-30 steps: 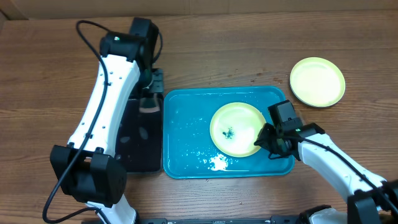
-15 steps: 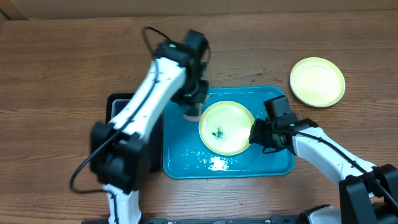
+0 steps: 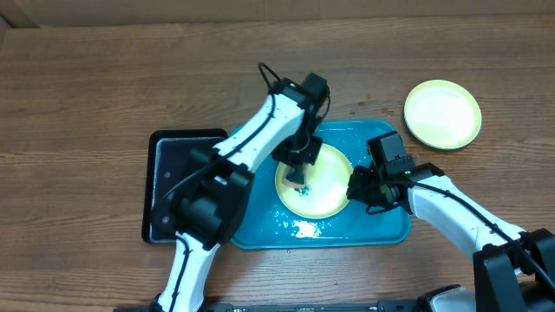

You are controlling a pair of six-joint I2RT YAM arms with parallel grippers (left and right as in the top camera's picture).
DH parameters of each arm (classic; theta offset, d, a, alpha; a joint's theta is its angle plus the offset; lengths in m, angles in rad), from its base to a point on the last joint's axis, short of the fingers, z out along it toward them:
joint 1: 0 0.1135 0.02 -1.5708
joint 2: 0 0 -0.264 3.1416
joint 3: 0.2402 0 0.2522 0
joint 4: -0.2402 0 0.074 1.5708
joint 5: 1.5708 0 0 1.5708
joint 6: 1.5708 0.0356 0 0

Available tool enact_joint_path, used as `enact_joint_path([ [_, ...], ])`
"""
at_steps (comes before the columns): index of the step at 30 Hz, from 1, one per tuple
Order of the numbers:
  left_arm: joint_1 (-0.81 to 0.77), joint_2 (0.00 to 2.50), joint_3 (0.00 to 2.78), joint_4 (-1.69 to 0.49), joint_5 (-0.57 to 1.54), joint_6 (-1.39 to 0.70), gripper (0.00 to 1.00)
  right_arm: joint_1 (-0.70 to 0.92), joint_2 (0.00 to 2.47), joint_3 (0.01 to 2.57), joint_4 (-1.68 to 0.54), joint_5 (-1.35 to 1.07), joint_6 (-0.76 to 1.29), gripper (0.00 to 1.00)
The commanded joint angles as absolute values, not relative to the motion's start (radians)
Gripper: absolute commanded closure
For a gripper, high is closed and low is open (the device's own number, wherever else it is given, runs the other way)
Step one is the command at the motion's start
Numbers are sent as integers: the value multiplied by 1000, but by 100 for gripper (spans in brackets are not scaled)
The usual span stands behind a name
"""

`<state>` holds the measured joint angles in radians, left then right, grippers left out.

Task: Clean dirty plates on tray and stack at the side
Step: 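Bring the sponge in the left gripper onto the second yellow plate, then scrub the second yellow plate with the sponge while the right gripper holds it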

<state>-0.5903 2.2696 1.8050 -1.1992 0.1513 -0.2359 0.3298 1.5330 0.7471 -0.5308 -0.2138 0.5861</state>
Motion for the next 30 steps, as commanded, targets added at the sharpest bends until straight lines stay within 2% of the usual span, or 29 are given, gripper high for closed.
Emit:
enact_joint_path([
  [1, -605, 2362, 1803, -1226, 157, -241, 96, 336, 1538, 775, -526, -242, 575, 96],
  [12, -674, 2407, 1803, -1303, 529, 146, 96, 336, 1538, 775, -529, -265, 575, 96],
  [16, -698, 2407, 1803, -1349, 538, 194, 96, 336, 1538, 775, -529, -265, 575, 96],
  [23, -672, 2407, 1803, -1297, 213, -134, 96, 336, 1538, 775, -530, -265, 577, 96],
  [30, -590, 2407, 1803, -1327, -215, -504, 96, 335, 1538, 775, -540, -264, 580, 96],
])
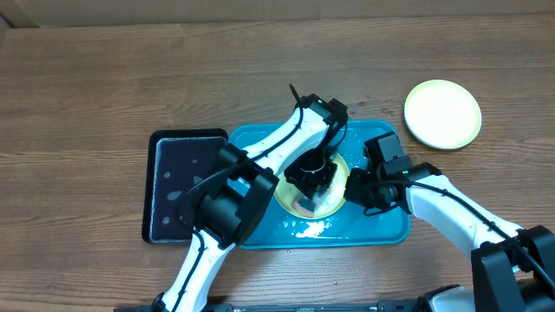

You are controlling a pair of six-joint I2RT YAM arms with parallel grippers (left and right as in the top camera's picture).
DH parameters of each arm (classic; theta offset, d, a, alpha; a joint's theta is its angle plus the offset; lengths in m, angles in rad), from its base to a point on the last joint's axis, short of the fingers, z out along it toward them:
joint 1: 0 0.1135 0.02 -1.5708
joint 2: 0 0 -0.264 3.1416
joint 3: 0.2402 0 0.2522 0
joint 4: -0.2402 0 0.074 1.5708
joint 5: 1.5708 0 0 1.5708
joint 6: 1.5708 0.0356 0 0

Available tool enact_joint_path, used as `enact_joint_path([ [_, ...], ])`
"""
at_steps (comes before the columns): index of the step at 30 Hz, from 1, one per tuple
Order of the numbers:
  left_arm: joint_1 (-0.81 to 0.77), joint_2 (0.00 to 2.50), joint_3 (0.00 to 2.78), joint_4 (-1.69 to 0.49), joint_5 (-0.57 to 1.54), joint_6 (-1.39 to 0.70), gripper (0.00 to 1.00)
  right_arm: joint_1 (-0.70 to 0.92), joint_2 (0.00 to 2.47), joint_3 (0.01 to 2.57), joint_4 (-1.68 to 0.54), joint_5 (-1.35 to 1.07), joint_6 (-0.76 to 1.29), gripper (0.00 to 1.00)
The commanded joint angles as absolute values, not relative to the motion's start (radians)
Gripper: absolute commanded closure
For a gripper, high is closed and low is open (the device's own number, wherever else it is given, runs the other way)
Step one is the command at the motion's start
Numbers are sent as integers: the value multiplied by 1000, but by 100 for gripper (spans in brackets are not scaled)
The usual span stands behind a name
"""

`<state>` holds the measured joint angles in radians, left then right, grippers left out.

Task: Clean dirty plates on tray and stack at the side
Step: 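Scrub the second yellow plate with the sponge while the right gripper holds it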

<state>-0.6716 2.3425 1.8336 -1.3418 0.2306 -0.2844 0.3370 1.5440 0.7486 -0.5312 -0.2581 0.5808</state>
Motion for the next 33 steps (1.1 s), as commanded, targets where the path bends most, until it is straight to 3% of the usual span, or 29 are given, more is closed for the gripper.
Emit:
enact_joint_path([
  [1, -580, 2407, 1803, -1336, -260, -538, 96, 333, 1538, 775, -543, -264, 581, 96],
  [7, -561, 2407, 1803, -1392, -453, -678, 96, 309, 1538, 775, -561, -264, 583, 96],
  [10, -566, 2407, 1803, -1391, -451, -664, 96, 301, 1538, 775, -563, -265, 582, 96],
  [16, -615, 2407, 1803, -1344, -198, -371, 96, 302, 1538, 775, -563, -268, 577, 96],
  [20, -654, 2407, 1804, -1326, -144, -361, 96, 302, 1538, 775, -559, -284, 572, 96],
  [21, -659, 2407, 1804, -1323, -136, -361, 96, 302, 1538, 775, -551, -308, 558, 90],
  [25, -667, 2407, 1804, -1322, -102, -361, 96, 302, 1538, 775, -506, -384, 530, 39],
  [33, -653, 2407, 1804, -1307, 10, -344, 96, 307, 1538, 775, -466, -432, 610, 40],
])
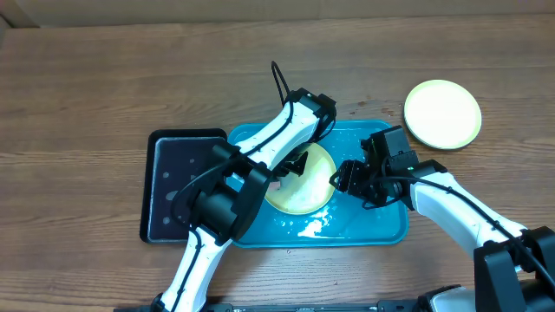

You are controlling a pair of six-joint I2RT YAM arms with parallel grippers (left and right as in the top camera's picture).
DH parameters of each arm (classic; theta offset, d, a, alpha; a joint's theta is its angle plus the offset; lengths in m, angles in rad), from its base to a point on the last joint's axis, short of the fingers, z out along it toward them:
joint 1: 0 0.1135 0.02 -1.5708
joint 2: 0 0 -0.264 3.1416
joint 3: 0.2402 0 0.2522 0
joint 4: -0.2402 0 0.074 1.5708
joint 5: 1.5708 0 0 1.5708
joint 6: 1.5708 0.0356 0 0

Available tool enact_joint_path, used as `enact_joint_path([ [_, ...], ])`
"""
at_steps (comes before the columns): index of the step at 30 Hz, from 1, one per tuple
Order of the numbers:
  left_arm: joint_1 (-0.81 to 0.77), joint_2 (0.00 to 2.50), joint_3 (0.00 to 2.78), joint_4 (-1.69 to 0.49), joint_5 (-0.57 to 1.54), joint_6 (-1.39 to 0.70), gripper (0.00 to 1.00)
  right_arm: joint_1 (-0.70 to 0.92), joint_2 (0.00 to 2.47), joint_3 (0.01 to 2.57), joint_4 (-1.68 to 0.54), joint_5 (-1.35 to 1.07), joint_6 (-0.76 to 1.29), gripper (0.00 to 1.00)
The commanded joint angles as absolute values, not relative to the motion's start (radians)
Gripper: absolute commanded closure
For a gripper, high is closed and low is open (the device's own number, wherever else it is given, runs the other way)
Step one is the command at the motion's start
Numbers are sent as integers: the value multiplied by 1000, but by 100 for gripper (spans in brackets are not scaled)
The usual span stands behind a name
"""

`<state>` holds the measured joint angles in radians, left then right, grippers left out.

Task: Clean dirty plates on tray and stack at the side
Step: 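Scrub the second yellow plate with the sponge while the right gripper holds it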

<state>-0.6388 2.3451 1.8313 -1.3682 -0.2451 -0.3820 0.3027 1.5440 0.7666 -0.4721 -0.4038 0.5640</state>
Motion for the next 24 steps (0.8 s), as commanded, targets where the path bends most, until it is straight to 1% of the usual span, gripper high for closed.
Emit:
enact_joint_path([
  [1, -653, 2407, 1804, -1303, 25, -342, 96, 312, 1538, 774, -464, -431, 620, 40],
  [4, -653, 2407, 1804, -1297, 53, -343, 96, 339, 1544, 773, -466, -398, 662, 44],
  [7, -653, 2407, 1804, -1297, 84, -343, 96, 370, 1560, 773, -461, -360, 730, 46],
  [9, -653, 2407, 1804, -1299, 92, -343, 96, 388, 1569, 773, -457, -331, 763, 50],
  [12, -653, 2407, 1804, -1304, 110, -343, 96, 408, 1575, 773, -458, -289, 802, 66],
  [14, -653, 2407, 1804, -1305, 114, -343, 96, 414, 1577, 773, -459, -281, 809, 75],
  [21, -653, 2407, 1804, -1309, 132, -327, 96, 417, 1580, 745, -441, -269, 840, 75],
  [23, -653, 2407, 1804, -1311, 135, -317, 96, 417, 1580, 743, -438, -270, 845, 81],
  [24, -653, 2407, 1804, -1312, 137, -315, 96, 417, 1580, 743, -438, -269, 854, 82],
])
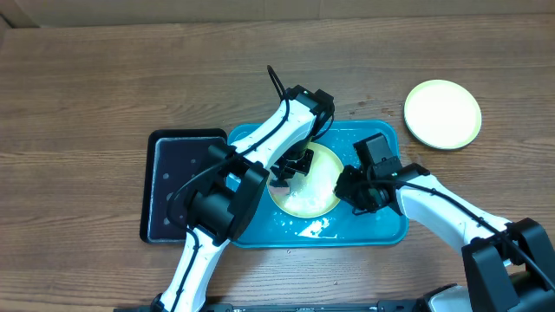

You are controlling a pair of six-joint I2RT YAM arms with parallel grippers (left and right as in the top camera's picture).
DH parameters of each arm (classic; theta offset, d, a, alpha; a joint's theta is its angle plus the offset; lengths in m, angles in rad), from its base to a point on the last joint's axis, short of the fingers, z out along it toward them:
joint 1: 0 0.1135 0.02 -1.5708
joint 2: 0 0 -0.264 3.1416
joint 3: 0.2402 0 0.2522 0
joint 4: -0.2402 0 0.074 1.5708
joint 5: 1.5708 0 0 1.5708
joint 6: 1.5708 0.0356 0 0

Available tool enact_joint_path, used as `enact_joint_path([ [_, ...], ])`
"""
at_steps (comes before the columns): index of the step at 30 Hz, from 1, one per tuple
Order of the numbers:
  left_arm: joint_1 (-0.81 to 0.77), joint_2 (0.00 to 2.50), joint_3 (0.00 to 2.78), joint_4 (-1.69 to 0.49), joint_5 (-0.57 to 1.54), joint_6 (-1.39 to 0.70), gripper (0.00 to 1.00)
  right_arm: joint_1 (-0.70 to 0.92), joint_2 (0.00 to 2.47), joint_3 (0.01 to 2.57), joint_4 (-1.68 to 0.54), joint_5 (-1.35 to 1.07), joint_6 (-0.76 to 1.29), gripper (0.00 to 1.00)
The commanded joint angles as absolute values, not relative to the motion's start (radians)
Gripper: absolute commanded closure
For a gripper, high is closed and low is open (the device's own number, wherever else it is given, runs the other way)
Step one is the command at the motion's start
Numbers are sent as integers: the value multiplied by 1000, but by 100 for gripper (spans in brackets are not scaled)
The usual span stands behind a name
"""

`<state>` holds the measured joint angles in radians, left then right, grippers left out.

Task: Clean dirty plates on tray and stack at the side
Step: 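Scrub the second yellow plate with the sponge while the right gripper holds it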

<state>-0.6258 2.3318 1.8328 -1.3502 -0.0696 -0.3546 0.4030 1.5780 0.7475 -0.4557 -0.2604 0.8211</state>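
A yellow-green plate point(317, 180) lies in the blue tray point(386, 227), wet with white suds near its front edge. My left gripper point(289, 173) points down onto the plate's left part; its fingertips are hidden, so I cannot tell whether they hold anything. At the plate's right rim my right gripper point(345, 185) appears shut on the edge. A second yellow-green plate point(442, 113), clean, rests on the table at the right.
A black tray point(178, 195) with a few water drops adjoins the blue tray on the left. Foam and water point(309, 228) pool on the blue tray's front. The left arm's cable point(274, 82) loops up behind the tray.
The plate has shifted slightly right and lies flatter in the tray. My right gripper has moved a little down and left along the rim. The left gripper stays on the plate's left part.
First my left gripper pressed a small greenish item on the plate's left side while the right held the right rim. Then the left was over the plate's middle. Later it was back at the left with the plate shifted left, and now the plate is centred again.
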Motion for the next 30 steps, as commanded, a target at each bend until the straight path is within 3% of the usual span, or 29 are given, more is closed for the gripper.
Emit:
enact_joint_path([
  [1, -653, 2407, 1804, -1315, 141, -313, 96, 417, 1580, 743, -440, -270, 870, 82],
  [7, -653, 2407, 1804, -1317, 159, -306, 96, 417, 1589, 739, -458, -269, 934, 96],
  [22, -683, 2407, 1804, -1286, 506, -130, 96, 417, 1618, 739, -434, -292, 912, 96],
  [30, -663, 2407, 1804, -1186, 594, -184, 96, 417, 1618, 739, -435, -292, 909, 96],
])
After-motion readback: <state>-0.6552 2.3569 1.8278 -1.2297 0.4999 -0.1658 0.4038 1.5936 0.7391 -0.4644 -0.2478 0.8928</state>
